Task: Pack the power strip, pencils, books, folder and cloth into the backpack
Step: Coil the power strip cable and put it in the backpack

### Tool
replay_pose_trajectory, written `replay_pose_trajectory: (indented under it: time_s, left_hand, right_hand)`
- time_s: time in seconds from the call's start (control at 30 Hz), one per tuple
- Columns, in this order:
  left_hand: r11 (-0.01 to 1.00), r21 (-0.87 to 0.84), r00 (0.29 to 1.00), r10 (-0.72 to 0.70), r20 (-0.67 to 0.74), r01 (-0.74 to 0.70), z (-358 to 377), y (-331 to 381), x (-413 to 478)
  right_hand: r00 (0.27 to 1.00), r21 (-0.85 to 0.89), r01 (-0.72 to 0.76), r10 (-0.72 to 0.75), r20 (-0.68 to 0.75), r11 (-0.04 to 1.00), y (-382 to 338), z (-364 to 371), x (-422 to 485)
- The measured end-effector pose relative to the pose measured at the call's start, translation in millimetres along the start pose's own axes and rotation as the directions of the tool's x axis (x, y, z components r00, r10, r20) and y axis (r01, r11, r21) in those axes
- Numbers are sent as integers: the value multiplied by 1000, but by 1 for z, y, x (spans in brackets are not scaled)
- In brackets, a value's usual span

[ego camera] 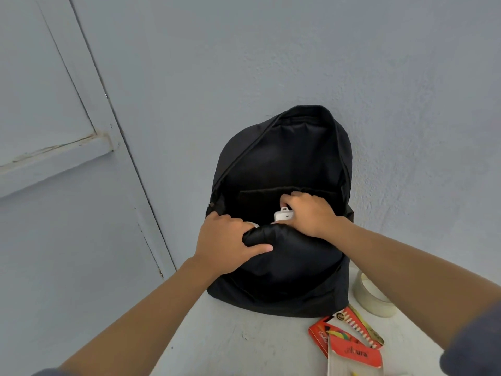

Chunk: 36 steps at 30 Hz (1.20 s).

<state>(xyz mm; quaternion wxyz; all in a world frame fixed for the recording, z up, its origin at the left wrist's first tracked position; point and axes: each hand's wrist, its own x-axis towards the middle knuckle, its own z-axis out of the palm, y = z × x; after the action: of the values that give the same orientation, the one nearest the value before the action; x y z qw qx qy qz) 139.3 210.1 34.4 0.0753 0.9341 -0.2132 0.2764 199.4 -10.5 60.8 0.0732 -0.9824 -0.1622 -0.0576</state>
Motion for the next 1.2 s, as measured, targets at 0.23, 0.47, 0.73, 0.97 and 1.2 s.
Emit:
replay_pose_trajectory:
  time_s: [0.23, 0.47, 0.73, 0.97, 1.2]
  left_hand:
    - [994, 12, 993, -107, 56, 107, -2, 5, 24]
    - [987, 5, 987, -160, 17, 160, 3, -2, 45]
    - [995, -75, 997, 58, -51, -62, -18, 19, 4]
    - [951, -305, 878, 184, 442, -45, -87, 45, -84]
    - [996, -72, 548, 86, 832, -47, -105, 60, -190]
  right_hand:
    - [977, 142, 16, 15, -212, 990, 7, 1, -1]
    - [985, 215, -153, 130, 117, 965, 6, -27, -17]
    - [931, 201, 147, -68, -358, 968, 6, -6, -84]
    - [862, 213, 283, -150, -485, 935, -30, -13, -149]
    - [875, 374, 333, -432, 219, 865, -74, 26, -238]
